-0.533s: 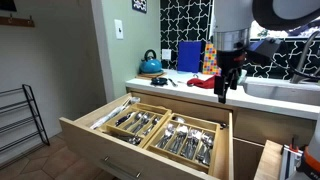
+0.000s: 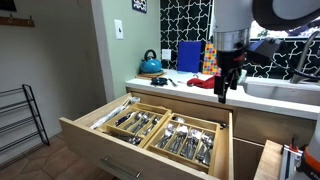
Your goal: Remove a tablespoon from the drawer and put it on the table
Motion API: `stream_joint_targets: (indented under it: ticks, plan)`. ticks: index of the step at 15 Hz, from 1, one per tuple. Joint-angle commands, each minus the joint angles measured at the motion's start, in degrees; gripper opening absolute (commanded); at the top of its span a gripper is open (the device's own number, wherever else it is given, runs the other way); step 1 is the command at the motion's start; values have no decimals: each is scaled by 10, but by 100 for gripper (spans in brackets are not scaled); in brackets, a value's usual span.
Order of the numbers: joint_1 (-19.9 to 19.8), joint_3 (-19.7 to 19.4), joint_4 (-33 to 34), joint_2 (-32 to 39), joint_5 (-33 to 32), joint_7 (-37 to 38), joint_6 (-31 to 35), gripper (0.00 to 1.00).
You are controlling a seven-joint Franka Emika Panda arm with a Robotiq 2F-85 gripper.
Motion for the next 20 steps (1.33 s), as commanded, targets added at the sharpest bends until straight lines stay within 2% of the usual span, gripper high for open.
stream_joint_targets:
  ticks: [1,4,10,12,20]
  plan:
    - [11,-10,1,3,-8,8,-1,100]
    - [11,-10,1,3,-8,8,-1,100]
    - [-9,-75,63,101,9,-32,110,100]
    - [-12,-85,98,152,17,-27,145,100]
    - [-23,-55,218,352,14,128,297,100]
